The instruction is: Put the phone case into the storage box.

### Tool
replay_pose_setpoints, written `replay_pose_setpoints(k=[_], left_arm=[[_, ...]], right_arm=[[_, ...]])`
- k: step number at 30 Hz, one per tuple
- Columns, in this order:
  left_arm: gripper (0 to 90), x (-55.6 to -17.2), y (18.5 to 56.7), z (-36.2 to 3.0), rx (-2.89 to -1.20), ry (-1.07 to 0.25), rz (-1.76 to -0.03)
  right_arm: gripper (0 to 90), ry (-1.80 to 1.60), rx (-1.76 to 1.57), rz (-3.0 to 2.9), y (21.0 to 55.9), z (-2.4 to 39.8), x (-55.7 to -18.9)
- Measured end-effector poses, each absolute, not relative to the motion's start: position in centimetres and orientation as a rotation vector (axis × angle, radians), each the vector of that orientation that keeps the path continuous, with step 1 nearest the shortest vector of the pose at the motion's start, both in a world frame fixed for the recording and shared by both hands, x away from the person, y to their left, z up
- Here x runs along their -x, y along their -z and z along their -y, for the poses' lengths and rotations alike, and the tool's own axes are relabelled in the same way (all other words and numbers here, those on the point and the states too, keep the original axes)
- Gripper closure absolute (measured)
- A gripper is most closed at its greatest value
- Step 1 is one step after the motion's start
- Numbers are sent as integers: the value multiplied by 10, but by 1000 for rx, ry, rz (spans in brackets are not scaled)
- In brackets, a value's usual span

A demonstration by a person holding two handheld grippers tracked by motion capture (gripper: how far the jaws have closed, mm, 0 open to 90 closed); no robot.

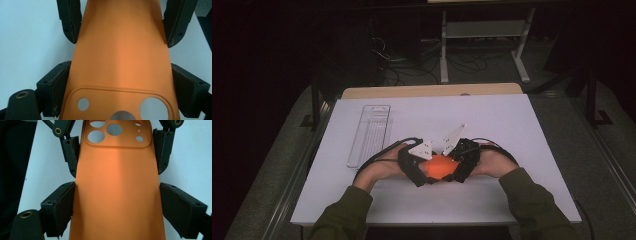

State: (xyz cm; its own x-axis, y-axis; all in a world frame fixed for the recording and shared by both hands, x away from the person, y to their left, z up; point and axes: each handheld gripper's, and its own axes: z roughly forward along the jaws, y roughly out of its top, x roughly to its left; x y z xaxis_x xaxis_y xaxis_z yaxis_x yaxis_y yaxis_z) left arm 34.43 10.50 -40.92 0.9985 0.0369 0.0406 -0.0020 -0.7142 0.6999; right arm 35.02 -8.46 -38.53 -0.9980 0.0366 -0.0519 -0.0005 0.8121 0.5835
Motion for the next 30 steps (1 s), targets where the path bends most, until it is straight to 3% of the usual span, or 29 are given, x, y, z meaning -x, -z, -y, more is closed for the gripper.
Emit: replay_pose_setpoints(k=[9, 21, 30], left_arm=[[154, -344, 409, -104, -2368, -28, -26], [155, -348, 411, -107, -2377, -40, -142], [156, -347, 413, -107, -2401, -61, -239]], right_arm=[[146, -975, -35, -2949, 387, 86, -350], [20, -1068, -223, -2928, 386, 105, -351], [8, -1122, -389, -2827, 382, 122, -346]])
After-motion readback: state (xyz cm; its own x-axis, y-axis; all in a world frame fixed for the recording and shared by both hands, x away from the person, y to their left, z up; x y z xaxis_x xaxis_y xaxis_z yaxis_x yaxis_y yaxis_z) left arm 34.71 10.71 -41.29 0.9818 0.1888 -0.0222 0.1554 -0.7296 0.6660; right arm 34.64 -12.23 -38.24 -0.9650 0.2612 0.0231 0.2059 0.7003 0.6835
